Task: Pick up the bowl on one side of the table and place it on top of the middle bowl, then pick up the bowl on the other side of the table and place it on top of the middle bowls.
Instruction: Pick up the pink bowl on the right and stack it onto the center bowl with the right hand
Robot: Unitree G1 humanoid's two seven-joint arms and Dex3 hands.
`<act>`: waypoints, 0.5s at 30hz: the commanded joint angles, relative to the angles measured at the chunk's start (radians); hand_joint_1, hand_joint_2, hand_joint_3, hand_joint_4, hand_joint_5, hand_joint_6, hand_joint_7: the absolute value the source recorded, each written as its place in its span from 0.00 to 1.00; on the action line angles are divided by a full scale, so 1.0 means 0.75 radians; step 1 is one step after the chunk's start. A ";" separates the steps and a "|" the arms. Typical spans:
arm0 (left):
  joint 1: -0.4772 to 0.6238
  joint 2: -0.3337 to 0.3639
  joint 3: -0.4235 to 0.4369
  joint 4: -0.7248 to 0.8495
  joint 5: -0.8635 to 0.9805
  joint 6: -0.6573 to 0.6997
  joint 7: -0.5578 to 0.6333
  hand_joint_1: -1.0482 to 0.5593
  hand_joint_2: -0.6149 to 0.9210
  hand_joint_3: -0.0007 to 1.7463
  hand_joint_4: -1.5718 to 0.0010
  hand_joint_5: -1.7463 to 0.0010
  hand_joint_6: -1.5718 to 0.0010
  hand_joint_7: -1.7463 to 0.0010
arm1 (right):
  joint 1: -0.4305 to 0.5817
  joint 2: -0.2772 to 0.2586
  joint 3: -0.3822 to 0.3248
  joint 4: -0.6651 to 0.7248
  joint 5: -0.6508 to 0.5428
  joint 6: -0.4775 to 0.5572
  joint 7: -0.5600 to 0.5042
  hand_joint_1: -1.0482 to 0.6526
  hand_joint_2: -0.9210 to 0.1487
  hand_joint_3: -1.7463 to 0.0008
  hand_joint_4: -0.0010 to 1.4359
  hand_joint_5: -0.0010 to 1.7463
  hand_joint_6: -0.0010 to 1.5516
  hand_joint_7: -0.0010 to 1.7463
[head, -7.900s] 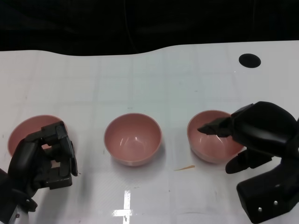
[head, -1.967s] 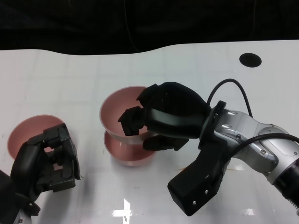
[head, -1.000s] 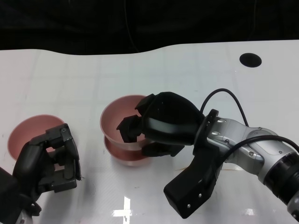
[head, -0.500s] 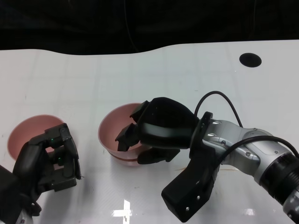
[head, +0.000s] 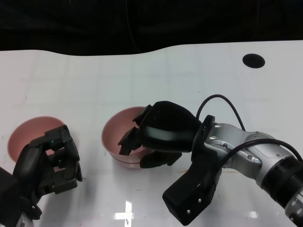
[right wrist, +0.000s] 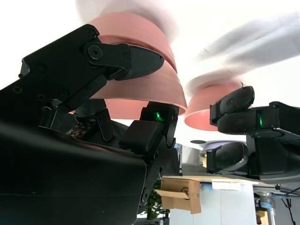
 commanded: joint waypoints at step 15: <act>0.002 0.017 0.015 0.018 -0.051 -0.019 -0.046 0.77 0.78 0.87 0.30 0.00 0.45 0.00 | -0.059 0.001 0.021 0.063 -0.026 -0.005 -0.088 0.46 0.25 0.60 0.67 1.00 0.59 0.32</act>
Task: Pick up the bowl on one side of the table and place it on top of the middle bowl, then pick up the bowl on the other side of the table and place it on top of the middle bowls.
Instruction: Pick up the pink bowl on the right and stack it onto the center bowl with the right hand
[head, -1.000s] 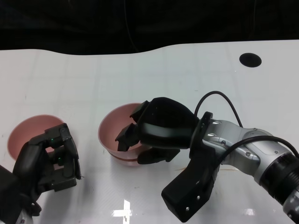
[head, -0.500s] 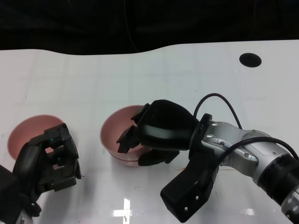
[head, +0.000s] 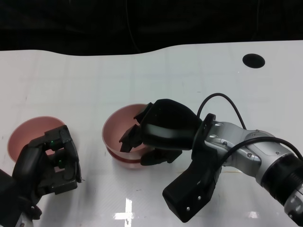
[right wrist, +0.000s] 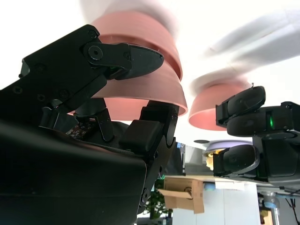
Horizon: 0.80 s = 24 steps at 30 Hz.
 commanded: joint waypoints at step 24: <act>0.008 0.020 0.016 0.016 -0.022 -0.031 -0.041 0.77 0.80 0.83 0.32 0.00 0.47 0.00 | -0.081 0.013 0.088 0.164 -0.088 0.018 -0.212 0.48 0.37 0.55 0.66 1.00 0.53 0.51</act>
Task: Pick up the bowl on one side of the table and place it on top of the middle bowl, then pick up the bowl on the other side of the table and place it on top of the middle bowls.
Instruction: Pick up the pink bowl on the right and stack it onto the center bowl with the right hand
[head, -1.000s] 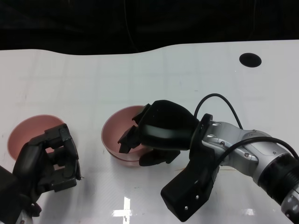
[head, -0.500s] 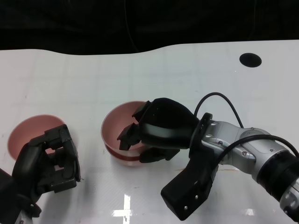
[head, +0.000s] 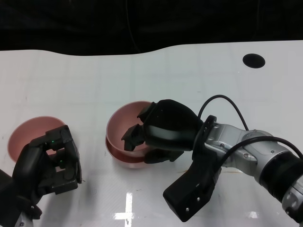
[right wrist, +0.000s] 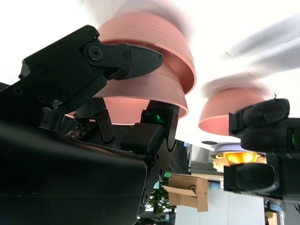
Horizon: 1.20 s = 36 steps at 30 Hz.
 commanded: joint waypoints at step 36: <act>0.013 0.013 0.007 0.006 0.013 -0.020 0.024 0.73 0.76 0.85 0.31 0.00 0.46 0.00 | -0.050 0.043 0.057 0.150 0.008 -0.061 -0.133 0.45 0.28 0.54 0.68 1.00 0.47 0.44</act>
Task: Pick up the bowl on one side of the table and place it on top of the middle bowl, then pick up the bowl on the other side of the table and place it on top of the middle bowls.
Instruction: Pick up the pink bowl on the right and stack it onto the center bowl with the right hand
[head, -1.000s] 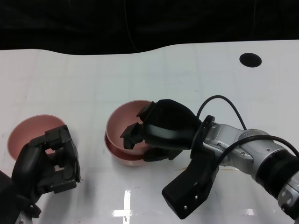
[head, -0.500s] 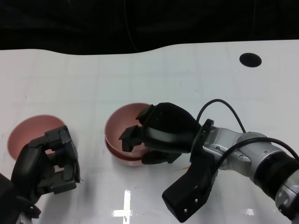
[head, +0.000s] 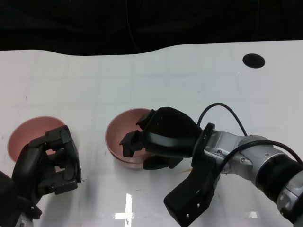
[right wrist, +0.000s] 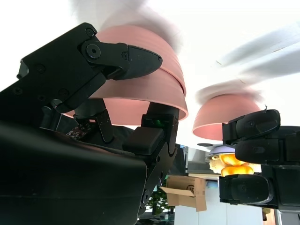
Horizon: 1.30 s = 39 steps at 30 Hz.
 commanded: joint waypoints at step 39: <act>-0.014 0.030 -0.001 0.040 0.050 -0.084 0.035 0.74 0.78 0.77 0.35 0.00 0.47 0.00 | -0.045 -0.038 0.042 0.050 -0.050 -0.019 -0.151 0.13 0.00 0.54 0.68 0.86 0.59 0.27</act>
